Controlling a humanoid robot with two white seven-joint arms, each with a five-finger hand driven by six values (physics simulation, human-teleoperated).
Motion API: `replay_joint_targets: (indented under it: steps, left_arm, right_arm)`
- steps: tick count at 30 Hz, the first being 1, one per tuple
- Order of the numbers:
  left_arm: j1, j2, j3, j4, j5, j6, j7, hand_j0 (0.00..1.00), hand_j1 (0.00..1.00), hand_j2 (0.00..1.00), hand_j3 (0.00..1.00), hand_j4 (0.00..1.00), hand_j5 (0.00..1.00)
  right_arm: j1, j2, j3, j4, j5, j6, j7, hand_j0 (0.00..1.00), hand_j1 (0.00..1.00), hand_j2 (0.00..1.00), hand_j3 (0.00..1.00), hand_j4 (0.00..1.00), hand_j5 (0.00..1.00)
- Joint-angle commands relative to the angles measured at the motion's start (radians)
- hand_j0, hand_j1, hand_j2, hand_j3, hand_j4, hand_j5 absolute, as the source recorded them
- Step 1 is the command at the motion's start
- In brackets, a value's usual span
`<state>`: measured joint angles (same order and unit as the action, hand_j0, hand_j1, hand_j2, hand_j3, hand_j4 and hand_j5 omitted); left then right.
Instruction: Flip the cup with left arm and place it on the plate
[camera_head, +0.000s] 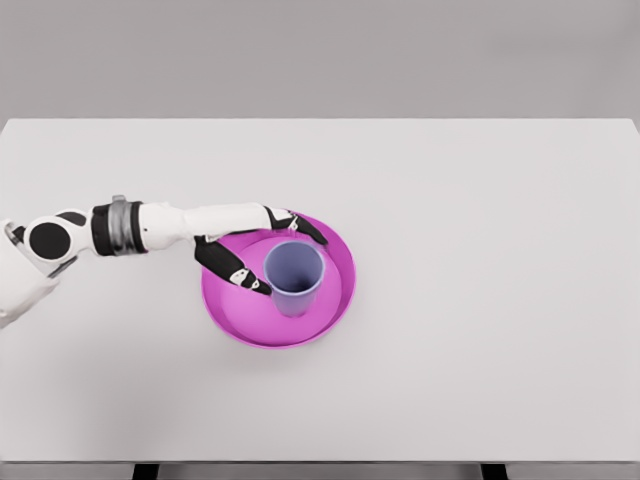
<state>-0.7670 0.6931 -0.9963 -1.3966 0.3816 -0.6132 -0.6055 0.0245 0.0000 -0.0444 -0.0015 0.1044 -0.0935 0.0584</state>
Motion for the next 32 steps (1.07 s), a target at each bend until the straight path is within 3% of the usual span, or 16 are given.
replay_joint_targets:
  steps: [1,9,17,19,24,32]
  left_arm:
    - [-0.001,0.006,0.022,-0.004,0.011,0.002,0.001,0.88,0.88,0.88,0.88,0.88,0.88]
    - [0.005,0.017,0.060,-0.005,0.011,0.002,0.001,0.91,0.91,0.91,0.91,0.91,0.91]
    - [0.018,0.131,0.102,-0.005,0.008,0.002,0.000,1.00,1.00,1.00,1.00,1.00,1.00]
    - [0.041,0.143,0.129,0.007,0.003,0.002,0.000,1.00,1.00,1.00,1.00,1.00,1.00]
    - [0.164,0.226,0.258,0.028,0.000,0.002,0.000,1.00,1.00,1.00,1.00,1.00,1.00]
    - [0.167,0.247,0.272,0.084,0.000,0.002,-0.002,1.00,1.00,1.00,1.00,1.00,1.00]
  right_arm:
    - [-0.002,0.000,0.000,0.000,0.000,0.000,0.000,1.00,1.00,1.00,1.00,1.00,1.00]
    - [-0.002,0.000,0.000,0.000,0.000,0.000,0.000,1.00,1.00,1.00,1.00,1.00,1.00]
    - [-0.002,0.000,0.000,0.000,0.000,0.000,0.000,1.00,1.00,1.00,1.00,1.00,1.00]
    - [0.000,0.000,0.000,0.000,0.000,0.000,0.000,1.00,1.00,1.00,1.00,1.00,1.00]
    - [-0.002,0.000,0.000,0.000,0.000,0.000,0.000,1.00,1.00,1.00,1.00,1.00,1.00]
    - [-0.002,0.000,0.000,0.000,0.000,0.000,0.000,1.00,1.00,1.00,1.00,1.00,1.00]
